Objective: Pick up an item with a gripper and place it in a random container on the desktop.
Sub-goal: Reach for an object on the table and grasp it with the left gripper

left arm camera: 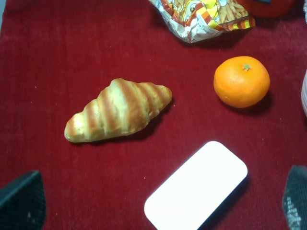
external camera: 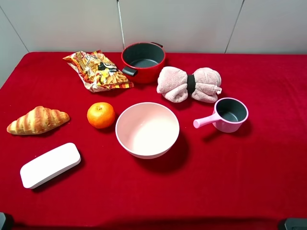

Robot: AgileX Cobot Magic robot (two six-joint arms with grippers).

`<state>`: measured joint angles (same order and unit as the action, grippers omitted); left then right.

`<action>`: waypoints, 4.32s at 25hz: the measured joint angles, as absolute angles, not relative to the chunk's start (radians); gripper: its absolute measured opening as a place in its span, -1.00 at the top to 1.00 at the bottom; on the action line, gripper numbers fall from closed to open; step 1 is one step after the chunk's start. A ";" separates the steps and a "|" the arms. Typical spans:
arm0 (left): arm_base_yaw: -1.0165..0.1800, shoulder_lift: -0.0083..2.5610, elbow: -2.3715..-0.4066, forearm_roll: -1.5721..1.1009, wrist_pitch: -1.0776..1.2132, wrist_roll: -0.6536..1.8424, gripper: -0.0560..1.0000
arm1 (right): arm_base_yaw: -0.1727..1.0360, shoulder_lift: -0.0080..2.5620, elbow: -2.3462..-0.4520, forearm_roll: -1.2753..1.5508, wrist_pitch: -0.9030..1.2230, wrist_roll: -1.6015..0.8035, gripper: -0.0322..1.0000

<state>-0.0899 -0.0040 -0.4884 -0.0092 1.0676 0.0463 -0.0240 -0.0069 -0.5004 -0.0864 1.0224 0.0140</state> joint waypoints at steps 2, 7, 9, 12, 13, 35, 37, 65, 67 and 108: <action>-0.090 -0.004 -0.488 -0.009 1.068 0.046 -0.96 | -0.024 -0.007 -0.500 -0.086 1.022 0.014 -0.40; -0.090 0.023 -0.497 -0.008 1.075 0.046 -0.96 | -0.024 -0.007 -0.500 -0.086 1.022 0.014 -0.40; -0.090 0.073 -0.511 -0.007 1.077 0.046 -0.96 | -0.024 -0.007 -0.500 -0.086 1.022 0.014 -0.40; -0.090 0.163 -0.541 0.000 1.076 0.046 -0.96 | -0.024 -0.007 -0.500 -0.086 1.022 0.014 -0.40; -0.090 0.196 -0.550 0.000 1.076 0.046 -0.96 | -0.024 -0.007 -0.500 -0.086 1.022 0.014 -0.40; -0.090 0.930 -0.899 0.000 1.165 0.290 -0.96 | -0.024 -0.007 -0.500 -0.086 1.022 0.014 -0.40; -0.090 0.979 -0.920 0.000 1.165 0.311 -0.96 | -0.024 -0.007 -0.500 -0.086 1.022 0.014 -0.40; -0.090 1.483 -1.016 0.055 1.163 0.609 -0.96 | -0.024 -0.007 -0.500 -0.085 1.022 0.014 -0.40; -0.090 1.516 -1.016 0.059 1.141 0.633 -0.96 | -0.024 -0.007 -0.500 -0.085 1.022 0.014 -0.40; -0.090 1.938 -1.009 0.172 0.717 0.902 -0.99 | -0.024 -0.007 -0.500 -0.085 1.022 0.014 -0.40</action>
